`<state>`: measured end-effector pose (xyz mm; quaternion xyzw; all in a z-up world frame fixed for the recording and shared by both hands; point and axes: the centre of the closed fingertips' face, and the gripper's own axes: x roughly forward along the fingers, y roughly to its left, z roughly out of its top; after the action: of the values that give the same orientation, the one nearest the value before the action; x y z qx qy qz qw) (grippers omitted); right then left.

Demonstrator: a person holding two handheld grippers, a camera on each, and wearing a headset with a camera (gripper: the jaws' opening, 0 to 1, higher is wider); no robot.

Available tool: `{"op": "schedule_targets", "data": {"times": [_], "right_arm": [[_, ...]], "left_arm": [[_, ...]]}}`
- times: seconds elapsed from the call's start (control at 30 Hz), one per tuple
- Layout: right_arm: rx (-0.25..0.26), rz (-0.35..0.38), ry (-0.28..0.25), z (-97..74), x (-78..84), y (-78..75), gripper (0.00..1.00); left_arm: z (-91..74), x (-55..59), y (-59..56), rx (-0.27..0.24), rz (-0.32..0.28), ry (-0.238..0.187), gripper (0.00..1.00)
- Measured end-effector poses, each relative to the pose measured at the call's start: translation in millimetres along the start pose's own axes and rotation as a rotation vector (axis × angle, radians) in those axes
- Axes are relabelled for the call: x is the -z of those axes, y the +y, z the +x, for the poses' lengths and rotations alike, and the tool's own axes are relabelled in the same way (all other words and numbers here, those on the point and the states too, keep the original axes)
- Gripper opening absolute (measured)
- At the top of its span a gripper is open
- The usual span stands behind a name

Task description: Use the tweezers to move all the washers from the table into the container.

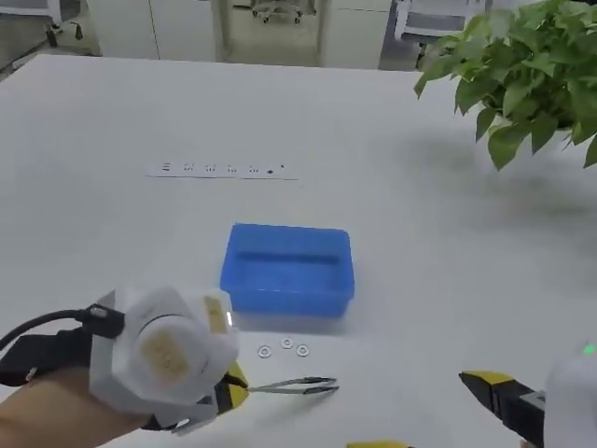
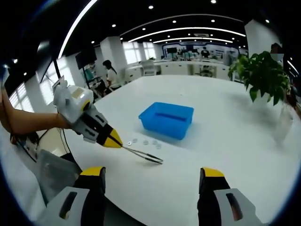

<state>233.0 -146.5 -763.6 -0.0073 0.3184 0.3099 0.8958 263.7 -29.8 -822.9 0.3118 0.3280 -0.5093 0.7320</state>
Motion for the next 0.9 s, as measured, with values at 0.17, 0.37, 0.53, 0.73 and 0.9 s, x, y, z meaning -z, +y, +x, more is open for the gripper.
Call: {"op": "schedule_targets", "data": {"times": [0.17,0.37,0.53,0.73,0.9], "right_arm": [[-0.069,-0.056,-0.009,-6.4,-2.6,17.6,0.7],[-0.114,-0.133,-0.05,-15.2,-12.2,33.5,0.64],[-0.18,-0.162,-0.084,-21.4,-20.8,48.9,0.52],[-0.282,-0.225,-0.11,-26.5,-26.0,79.8,0.45],[-0.411,-0.299,-0.085,-29.9,-24.0,110.2,0.4]], "left_arm": [[-19.6,-12.1,-10.1,-0.048,0.029,-0.018,0.0],[-45.6,-28.2,-24.7,-0.102,-0.063,-0.076,0.0],[-67.6,-40.1,-38.4,-0.153,-0.102,-0.108,0.0],[-92.5,-48.1,-52.2,-0.185,-0.127,-0.137,0.0],[-116.8,-60.7,-62.4,-0.179,-0.148,-0.194,0.0]]}}
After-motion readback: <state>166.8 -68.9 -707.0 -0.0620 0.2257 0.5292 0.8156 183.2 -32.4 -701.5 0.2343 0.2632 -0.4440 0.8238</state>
